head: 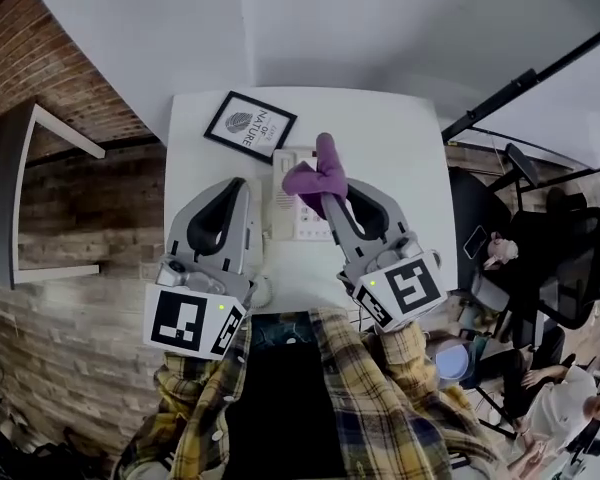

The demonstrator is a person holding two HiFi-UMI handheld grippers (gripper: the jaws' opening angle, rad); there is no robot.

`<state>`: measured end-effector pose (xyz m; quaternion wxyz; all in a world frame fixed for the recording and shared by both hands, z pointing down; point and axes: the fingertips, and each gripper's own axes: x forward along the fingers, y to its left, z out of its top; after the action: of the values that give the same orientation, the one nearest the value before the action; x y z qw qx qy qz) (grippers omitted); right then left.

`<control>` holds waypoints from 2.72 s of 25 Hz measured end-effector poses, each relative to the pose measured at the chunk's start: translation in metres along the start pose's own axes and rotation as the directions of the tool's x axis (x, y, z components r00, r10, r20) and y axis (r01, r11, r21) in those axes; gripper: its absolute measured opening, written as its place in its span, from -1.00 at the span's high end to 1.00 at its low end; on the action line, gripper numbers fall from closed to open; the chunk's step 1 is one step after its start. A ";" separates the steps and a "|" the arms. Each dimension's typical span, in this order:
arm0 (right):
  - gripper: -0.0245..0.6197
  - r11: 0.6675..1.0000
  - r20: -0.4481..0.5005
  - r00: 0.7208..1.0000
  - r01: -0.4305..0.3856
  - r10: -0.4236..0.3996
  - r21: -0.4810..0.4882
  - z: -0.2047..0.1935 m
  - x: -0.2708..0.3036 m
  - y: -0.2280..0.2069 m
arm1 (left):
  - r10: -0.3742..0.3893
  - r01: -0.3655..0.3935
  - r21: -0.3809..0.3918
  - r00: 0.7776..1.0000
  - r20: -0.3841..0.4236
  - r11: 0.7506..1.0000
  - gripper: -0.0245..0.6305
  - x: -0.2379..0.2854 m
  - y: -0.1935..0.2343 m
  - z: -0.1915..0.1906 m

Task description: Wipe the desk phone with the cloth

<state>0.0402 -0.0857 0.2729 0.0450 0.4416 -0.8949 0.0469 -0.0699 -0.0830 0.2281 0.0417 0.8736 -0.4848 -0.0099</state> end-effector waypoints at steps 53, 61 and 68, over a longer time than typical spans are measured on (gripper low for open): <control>0.74 0.986 -0.526 0.846 -0.150 0.090 -0.074 -0.183 0.142 -0.056 | 0.059 -0.079 -0.123 0.986 -0.158 0.989 0.88 0.048 0.067 -0.067; 0.74 0.961 -0.628 0.777 -0.203 0.040 -0.189 -0.213 0.151 -0.054 | 0.048 -0.071 -0.131 0.984 -0.172 0.989 0.88 0.047 0.066 -0.071; 0.74 0.979 -0.674 0.729 -0.199 0.120 -0.040 -0.218 0.145 -0.045 | 0.049 -0.073 -0.139 0.984 -0.173 0.988 0.88 0.044 0.064 -0.071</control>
<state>-0.0033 -0.1995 0.5087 0.3821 0.3137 -0.8551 0.1564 -0.0964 -0.1496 0.3051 0.1462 0.8506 -0.5042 0.0303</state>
